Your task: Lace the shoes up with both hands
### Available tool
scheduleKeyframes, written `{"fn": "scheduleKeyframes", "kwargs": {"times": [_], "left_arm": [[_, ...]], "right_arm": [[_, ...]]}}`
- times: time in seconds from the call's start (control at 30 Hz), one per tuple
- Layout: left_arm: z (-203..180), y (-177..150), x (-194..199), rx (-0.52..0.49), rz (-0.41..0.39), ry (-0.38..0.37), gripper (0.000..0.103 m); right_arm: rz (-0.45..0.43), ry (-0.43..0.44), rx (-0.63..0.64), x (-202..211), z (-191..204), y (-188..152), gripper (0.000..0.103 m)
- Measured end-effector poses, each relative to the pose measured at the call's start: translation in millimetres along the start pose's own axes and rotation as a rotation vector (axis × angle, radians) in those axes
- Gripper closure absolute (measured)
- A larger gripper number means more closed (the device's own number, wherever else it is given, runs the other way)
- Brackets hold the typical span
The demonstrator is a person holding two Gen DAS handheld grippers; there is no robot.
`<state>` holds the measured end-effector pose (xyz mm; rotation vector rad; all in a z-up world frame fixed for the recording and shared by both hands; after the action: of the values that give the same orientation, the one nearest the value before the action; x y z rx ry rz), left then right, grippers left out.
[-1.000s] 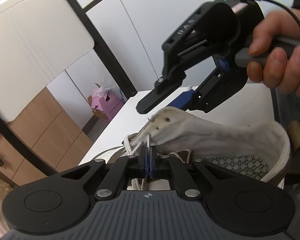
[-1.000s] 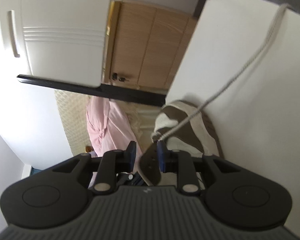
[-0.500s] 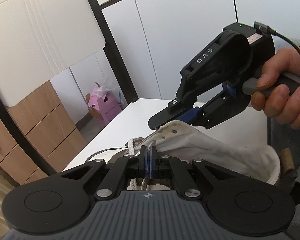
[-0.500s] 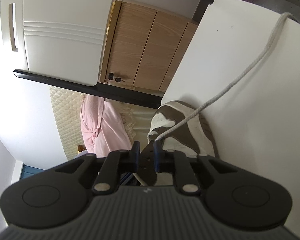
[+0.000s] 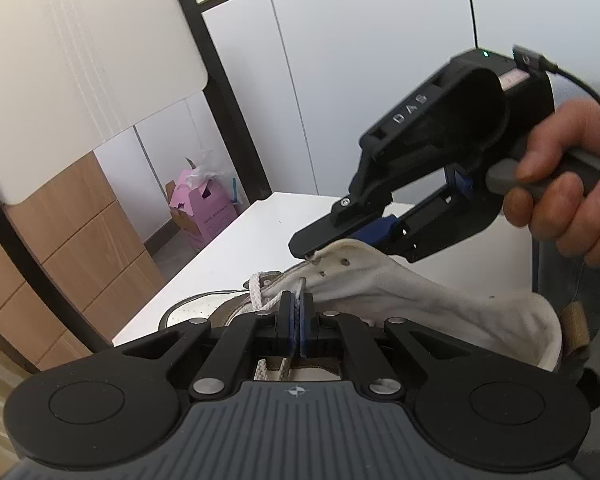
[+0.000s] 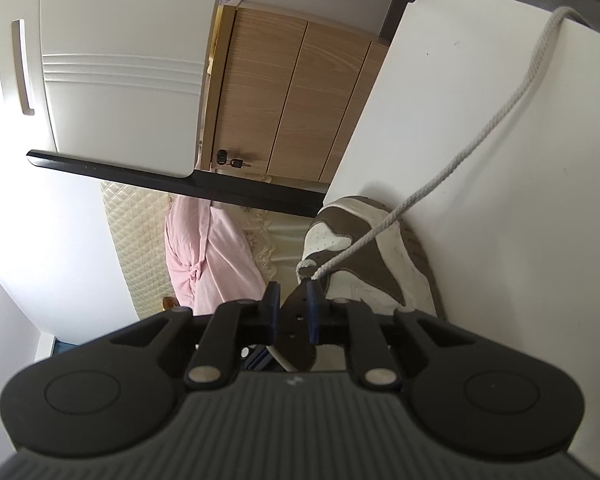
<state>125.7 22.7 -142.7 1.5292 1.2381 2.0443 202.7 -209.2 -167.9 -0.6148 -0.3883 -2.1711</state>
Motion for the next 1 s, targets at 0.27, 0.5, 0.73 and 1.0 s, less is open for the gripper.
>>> {"fn": "scheduleKeyframes", "kwargs": {"times": [0.27,0.5,0.73,1.0], "left_arm": [[8,6,-9,0.020,-0.030,-0.027,0.100],[25,7,-25,0.052,-0.030,-0.038,0.099],[36,6,-30,0.112,-0.044,-0.066,0.099],[52,7,-51,0.149,-0.033,-0.088,0.099]], "right_arm": [[0.002,-0.005,0.009,0,2,-1,0.088],[-0.025,-0.005,-0.050,3,-7,1,0.085],[-0.016,-0.011,-0.090,-2,-12,-1,0.085],[-0.014,-0.001,-0.134,-3,-15,-6,0.085]]}}
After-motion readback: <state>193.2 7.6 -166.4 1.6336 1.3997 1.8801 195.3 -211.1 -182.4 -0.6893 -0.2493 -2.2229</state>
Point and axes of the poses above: each gripper's, at about its wrist camera, not at the fingertips, and x roughly against the way its jaws point, z to its left, y to its top, the point moved 3 cm from there along -x, roughly the way its jaws point, and after that the axes turned 15 degrees about -y, right-handed, at the moved point
